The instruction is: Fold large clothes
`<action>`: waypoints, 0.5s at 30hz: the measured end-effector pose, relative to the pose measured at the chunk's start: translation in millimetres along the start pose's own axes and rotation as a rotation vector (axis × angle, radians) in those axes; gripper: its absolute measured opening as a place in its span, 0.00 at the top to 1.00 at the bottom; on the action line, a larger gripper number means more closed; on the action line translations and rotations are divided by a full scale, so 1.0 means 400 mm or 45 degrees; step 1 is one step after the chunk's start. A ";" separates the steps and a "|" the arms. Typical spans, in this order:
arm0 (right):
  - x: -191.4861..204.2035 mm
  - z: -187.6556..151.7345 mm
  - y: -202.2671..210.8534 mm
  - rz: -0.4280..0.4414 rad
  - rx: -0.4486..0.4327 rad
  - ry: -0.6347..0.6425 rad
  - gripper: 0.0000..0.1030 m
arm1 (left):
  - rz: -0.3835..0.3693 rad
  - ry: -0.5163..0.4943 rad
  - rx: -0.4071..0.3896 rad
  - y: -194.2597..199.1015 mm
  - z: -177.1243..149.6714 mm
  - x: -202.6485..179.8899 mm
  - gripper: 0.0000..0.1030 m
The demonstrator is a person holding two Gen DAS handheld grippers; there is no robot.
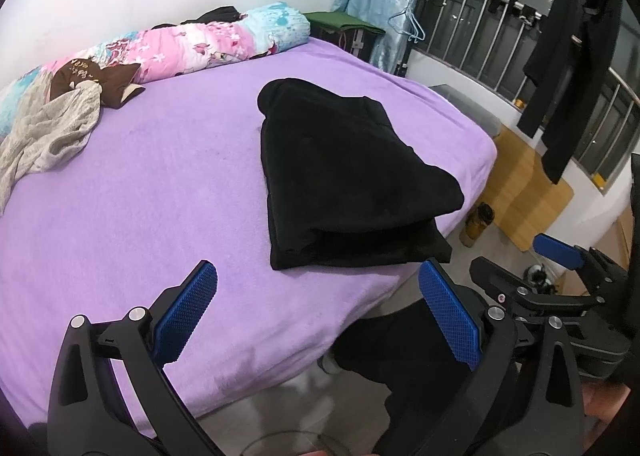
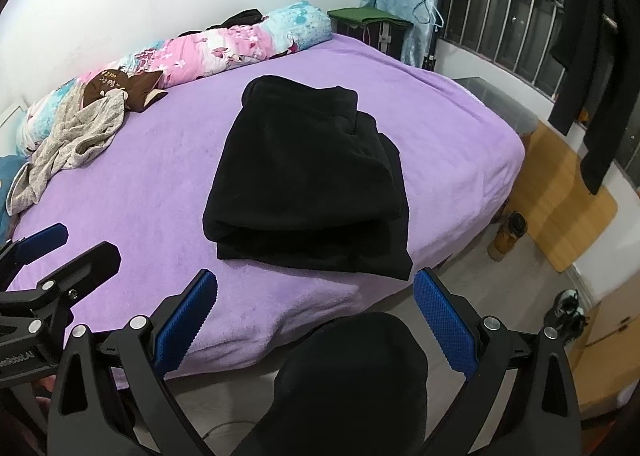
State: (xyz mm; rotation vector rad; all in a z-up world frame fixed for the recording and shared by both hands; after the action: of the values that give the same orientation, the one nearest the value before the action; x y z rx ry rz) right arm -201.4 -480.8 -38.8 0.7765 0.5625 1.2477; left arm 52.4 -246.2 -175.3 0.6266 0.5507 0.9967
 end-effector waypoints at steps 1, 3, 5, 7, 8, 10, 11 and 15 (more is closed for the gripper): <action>-0.001 0.000 -0.001 0.000 0.001 0.000 0.06 | -0.002 0.003 0.000 0.001 0.000 0.001 0.06; -0.002 0.000 0.000 -0.003 -0.004 0.001 0.06 | -0.005 0.005 -0.004 0.002 0.000 0.001 0.06; -0.001 0.002 0.000 -0.003 -0.008 0.000 0.06 | -0.004 0.007 -0.010 0.004 0.002 0.002 0.06; -0.001 -0.001 -0.001 -0.005 -0.009 -0.001 0.06 | -0.006 0.009 -0.014 0.007 0.001 0.002 0.06; -0.001 -0.002 0.000 -0.003 -0.008 -0.001 0.06 | -0.005 0.008 -0.014 0.007 0.001 0.002 0.06; 0.000 -0.002 0.000 -0.003 -0.008 -0.001 0.06 | -0.002 0.008 -0.016 0.008 0.002 0.001 0.06; 0.000 -0.002 0.000 -0.005 -0.009 0.000 0.06 | -0.002 0.010 -0.016 0.009 0.002 0.001 0.06; -0.002 0.001 -0.002 -0.006 -0.011 0.000 0.06 | 0.021 -0.015 -0.024 0.012 0.004 -0.004 0.06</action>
State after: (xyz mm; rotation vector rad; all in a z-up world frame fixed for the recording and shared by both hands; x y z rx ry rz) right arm -200.9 -481.6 -39.1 0.7675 0.5580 1.2451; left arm 49.8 -246.0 -170.7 0.6204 0.5259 1.0121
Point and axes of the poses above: each gripper's, at about its wrist camera, not at the fingertips, and y roughly against the way its jaws point, x to its left, z to its top, the point moved 5 cm from there along -y, roughly the way its jaws point
